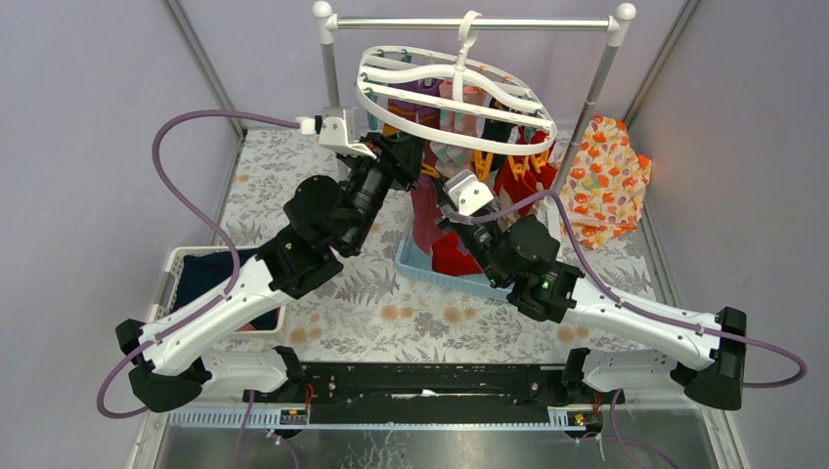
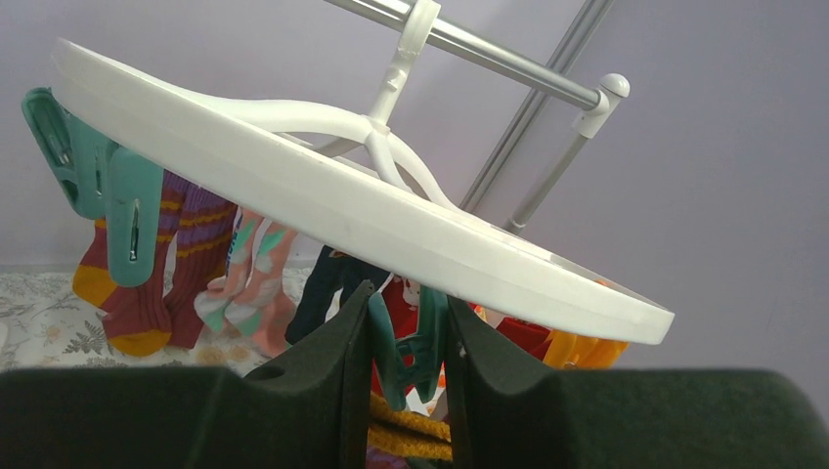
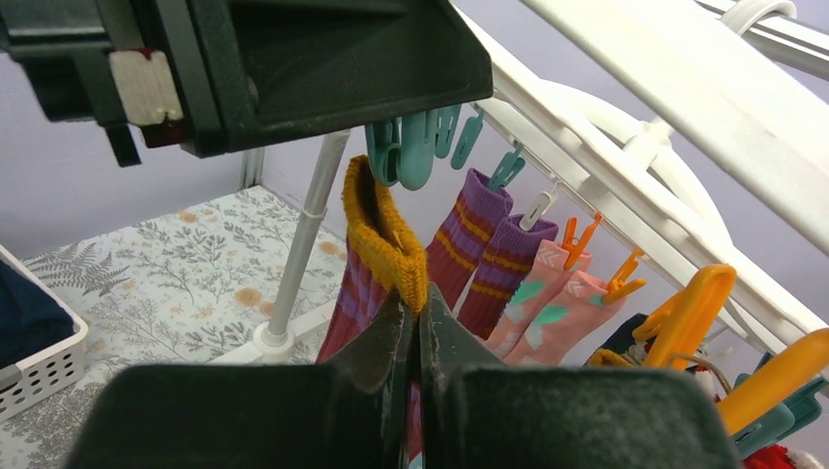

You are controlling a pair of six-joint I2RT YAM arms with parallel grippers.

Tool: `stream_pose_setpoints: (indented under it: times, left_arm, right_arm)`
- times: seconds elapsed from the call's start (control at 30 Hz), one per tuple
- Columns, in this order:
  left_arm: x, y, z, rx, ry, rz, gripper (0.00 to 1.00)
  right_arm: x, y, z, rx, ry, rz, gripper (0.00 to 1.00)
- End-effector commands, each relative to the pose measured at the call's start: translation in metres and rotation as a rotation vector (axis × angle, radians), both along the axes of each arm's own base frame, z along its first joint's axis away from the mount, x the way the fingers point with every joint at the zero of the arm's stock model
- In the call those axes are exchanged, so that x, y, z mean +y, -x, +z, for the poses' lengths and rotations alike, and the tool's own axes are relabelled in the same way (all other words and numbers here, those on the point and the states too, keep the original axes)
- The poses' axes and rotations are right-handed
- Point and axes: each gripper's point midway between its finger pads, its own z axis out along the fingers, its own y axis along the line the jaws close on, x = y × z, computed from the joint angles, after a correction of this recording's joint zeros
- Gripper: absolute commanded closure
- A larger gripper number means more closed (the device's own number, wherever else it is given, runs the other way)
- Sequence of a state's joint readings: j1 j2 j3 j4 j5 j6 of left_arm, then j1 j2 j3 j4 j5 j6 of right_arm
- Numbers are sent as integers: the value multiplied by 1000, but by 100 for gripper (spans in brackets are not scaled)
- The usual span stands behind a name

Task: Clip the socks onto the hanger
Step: Open the clamp at the hanger, then clamp the sock onto the hanger.

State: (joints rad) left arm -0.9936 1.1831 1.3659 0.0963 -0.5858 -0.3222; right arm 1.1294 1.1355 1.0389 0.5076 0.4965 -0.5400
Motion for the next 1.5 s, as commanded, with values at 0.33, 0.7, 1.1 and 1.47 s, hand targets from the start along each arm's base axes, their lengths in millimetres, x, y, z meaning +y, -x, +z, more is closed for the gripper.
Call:
stream_pose_setpoints:
  times: [0.33, 0.7, 1.1, 1.47]
  left_arm:
    - [5, 2, 1, 7, 29, 12, 86]
    - [10, 4, 4, 2, 43, 21, 87]
    - [9, 3, 2, 5, 45, 21, 87]
    - [8, 2, 0, 9, 51, 22, 88]
  right_arm:
    - [-11, -2, 42, -65, -114, -51, 100]
    - [-17, -4, 38, -59, -110, -91, 100]
    - [-15, 0, 37, -66, -113, -78, 100]
    - [-19, 1, 41, -77, -142, -102, 100]
